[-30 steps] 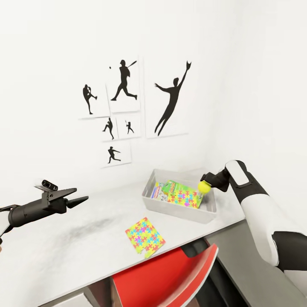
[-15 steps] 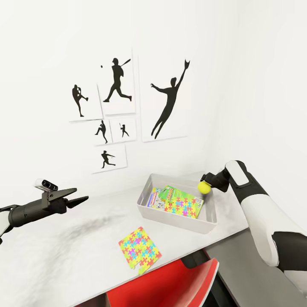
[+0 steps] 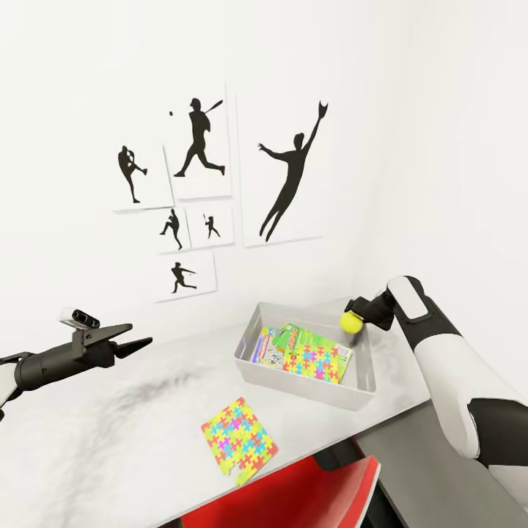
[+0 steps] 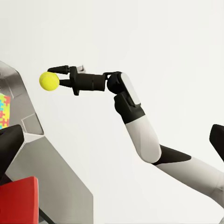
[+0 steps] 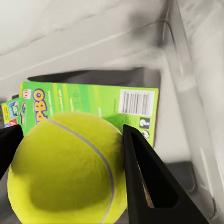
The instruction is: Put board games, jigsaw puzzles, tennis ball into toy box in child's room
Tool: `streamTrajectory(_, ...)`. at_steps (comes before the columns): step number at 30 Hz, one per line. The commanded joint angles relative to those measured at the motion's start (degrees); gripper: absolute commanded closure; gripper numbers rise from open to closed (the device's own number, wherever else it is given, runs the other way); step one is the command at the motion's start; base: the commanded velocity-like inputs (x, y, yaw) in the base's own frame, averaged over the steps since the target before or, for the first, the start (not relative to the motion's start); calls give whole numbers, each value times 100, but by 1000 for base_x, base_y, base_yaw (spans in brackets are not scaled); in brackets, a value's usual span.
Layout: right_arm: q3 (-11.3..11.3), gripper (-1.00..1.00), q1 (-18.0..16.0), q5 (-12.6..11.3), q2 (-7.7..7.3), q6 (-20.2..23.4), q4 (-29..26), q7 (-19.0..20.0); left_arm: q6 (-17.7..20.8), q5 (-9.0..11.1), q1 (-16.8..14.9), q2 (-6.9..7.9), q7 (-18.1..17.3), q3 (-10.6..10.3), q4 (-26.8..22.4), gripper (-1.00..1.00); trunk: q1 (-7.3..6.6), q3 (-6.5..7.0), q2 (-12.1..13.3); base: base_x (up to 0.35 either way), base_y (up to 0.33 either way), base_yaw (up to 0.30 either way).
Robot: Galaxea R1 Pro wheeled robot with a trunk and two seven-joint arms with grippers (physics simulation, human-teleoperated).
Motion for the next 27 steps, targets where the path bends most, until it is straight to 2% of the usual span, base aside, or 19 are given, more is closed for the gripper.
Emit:
streamTrajectory(1, 10, 100, -5, -76, -4, -7, -7, -73, 19, 8, -12, 3, -20, -12, 4, -100, 5, -13, -13, 158, 0, 0)
streamTrajectory(20, 23, 100, 50, -72, 2, -7, -3, -74, 19, 8, -14, 8, -22, -12, 4, -100, 5, -13, -13, 23, 0, 0)
streamTrajectory(25, 62, 100, 79, -59, 5, -2, 56, -78, 19, 8, -13, 8, -22, -12, 4, -100, 5, -13, -13, 0, 0, 0)
streamTrajectory(27, 160, 100, 81, 35, 5, 0, 71, -80, 19, 8, -14, 8, -22, -12, 4, -100, 5, -13, -13, 0, 0, 0)
